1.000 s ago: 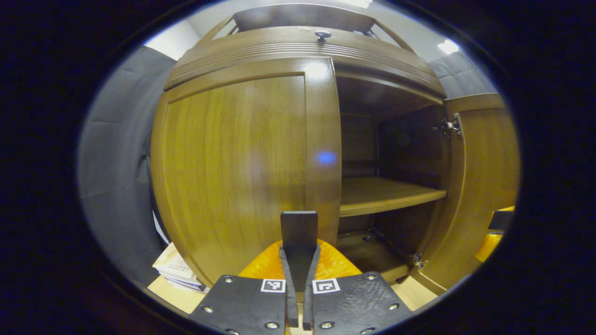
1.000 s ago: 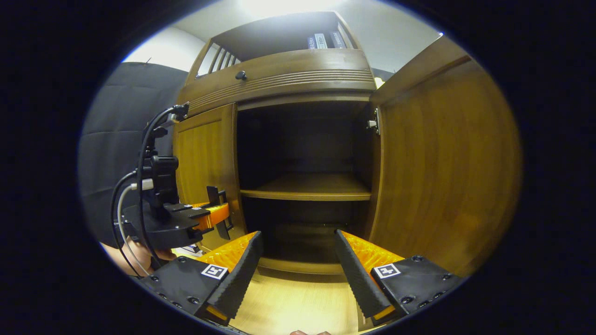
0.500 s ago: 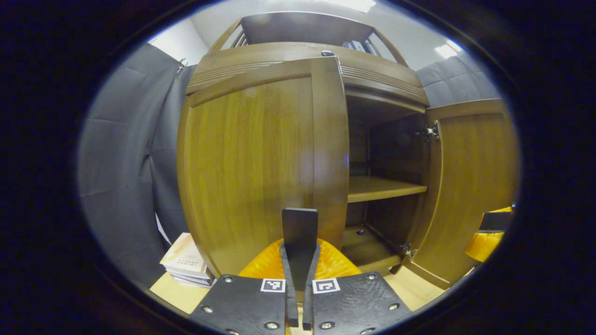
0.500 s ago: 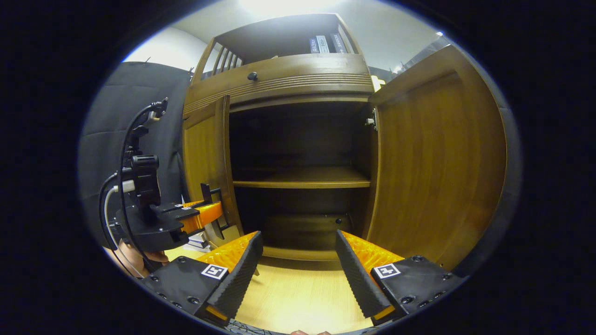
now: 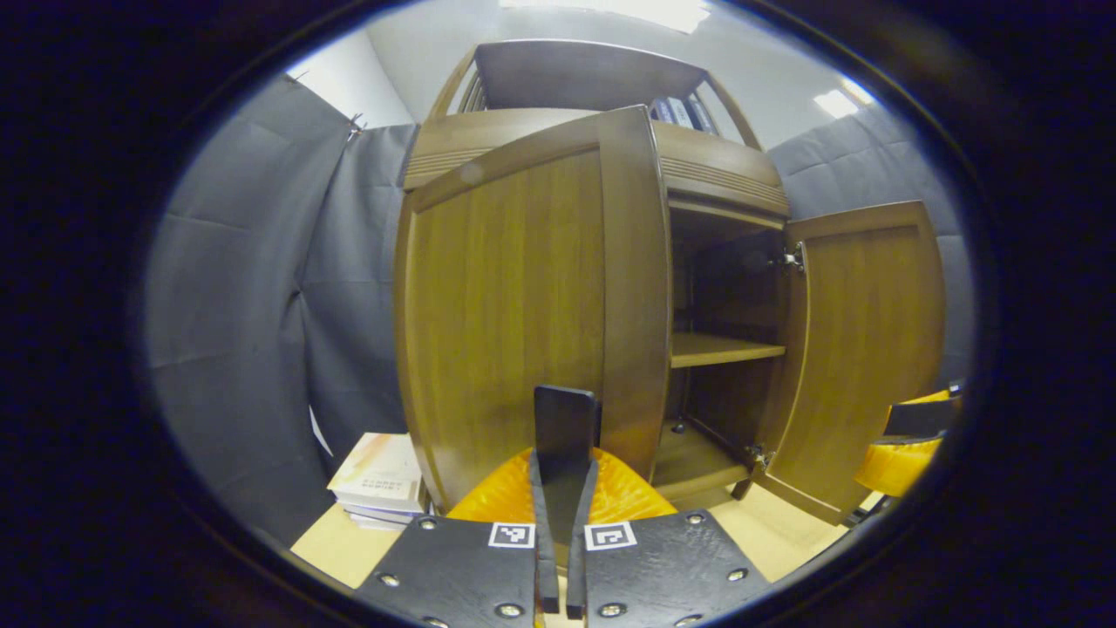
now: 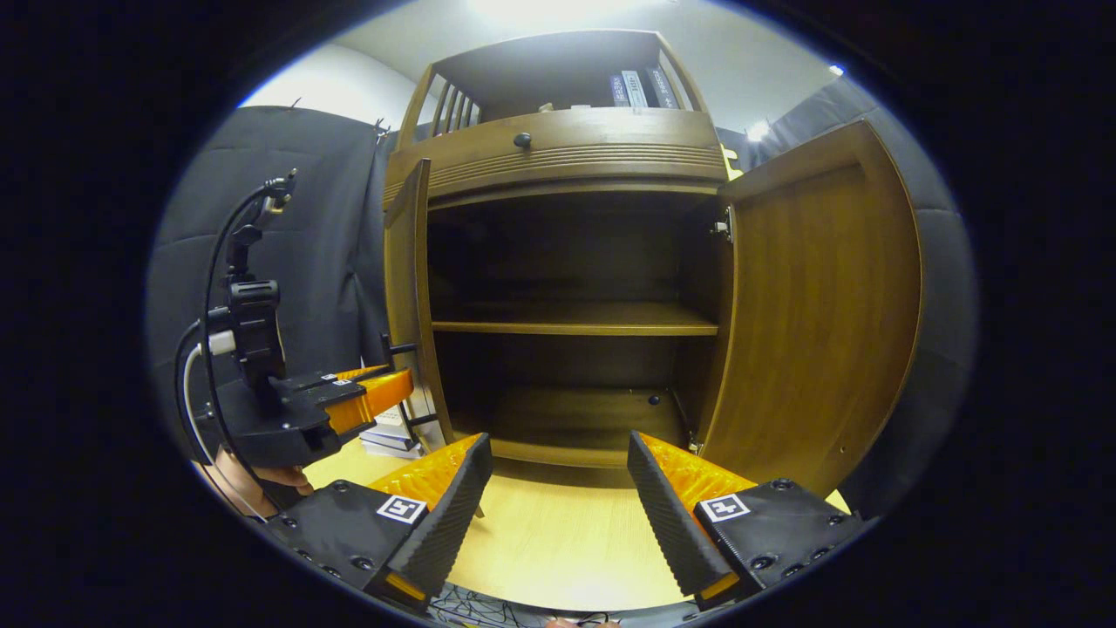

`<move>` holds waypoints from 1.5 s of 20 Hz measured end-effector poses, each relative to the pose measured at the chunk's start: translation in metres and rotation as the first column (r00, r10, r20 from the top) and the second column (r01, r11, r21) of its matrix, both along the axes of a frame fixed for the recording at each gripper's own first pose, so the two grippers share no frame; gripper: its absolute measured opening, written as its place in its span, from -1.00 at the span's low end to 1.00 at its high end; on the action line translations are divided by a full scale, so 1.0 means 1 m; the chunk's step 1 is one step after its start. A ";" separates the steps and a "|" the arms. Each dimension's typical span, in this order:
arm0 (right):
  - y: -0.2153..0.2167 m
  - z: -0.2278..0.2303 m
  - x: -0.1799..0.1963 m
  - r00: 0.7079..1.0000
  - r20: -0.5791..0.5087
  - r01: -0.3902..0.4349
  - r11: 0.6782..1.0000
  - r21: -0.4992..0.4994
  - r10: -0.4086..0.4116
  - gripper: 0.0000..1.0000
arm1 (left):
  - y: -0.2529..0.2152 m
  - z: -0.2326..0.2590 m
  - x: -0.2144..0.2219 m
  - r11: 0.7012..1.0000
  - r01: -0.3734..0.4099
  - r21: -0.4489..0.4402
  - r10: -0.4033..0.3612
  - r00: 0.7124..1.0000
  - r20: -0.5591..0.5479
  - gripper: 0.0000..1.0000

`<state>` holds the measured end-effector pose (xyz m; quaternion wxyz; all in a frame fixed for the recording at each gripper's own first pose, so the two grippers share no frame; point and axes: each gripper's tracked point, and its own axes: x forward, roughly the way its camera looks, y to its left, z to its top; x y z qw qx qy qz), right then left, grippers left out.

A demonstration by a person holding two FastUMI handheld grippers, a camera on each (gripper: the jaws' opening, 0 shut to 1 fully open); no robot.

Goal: Open the right door of the double-door shoe cabinet with the right hand, and open the left door with the left hand.

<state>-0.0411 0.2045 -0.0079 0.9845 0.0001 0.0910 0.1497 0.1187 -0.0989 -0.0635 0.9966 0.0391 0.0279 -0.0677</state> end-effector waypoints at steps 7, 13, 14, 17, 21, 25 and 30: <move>0.002 -0.015 -0.029 0.999 -0.034 0.030 0.999 0.011 -0.029 0.96 | 0.038 0.003 -0.030 1.000 -0.014 -0.007 0.014 1.000 0.024 -0.89; -0.004 -0.011 -0.038 0.998 -0.013 0.060 0.998 0.024 -0.060 0.89 | 0.083 0.009 -0.053 0.999 -0.052 -0.012 0.052 0.998 0.043 -0.90; -0.006 -0.009 -0.038 0.998 -0.009 0.066 0.997 0.027 -0.066 0.89 | 0.095 0.010 -0.056 0.998 -0.058 -0.019 0.059 0.997 0.049 -0.91; -0.011 -0.005 -0.036 0.997 -0.002 0.081 0.996 0.032 -0.081 0.89 | 0.120 0.015 -0.061 0.998 -0.031 -0.062 0.034 0.998 0.057 -0.88; -0.012 0.004 -0.033 0.996 0.008 0.087 0.996 0.028 -0.087 0.96 | 0.161 0.019 -0.063 1.000 0.022 -0.005 -0.022 0.998 0.052 -0.93; -0.011 0.014 -0.031 0.996 0.029 0.082 0.997 -0.009 -0.081 0.87 | 0.203 0.023 -0.058 0.999 0.047 -0.013 -0.046 0.998 0.048 -0.89; -0.009 0.024 -0.028 0.996 0.049 0.077 0.994 -0.075 -0.074 0.87 | 0.232 0.026 -0.054 0.994 0.087 0.064 -0.089 0.995 0.035 -0.91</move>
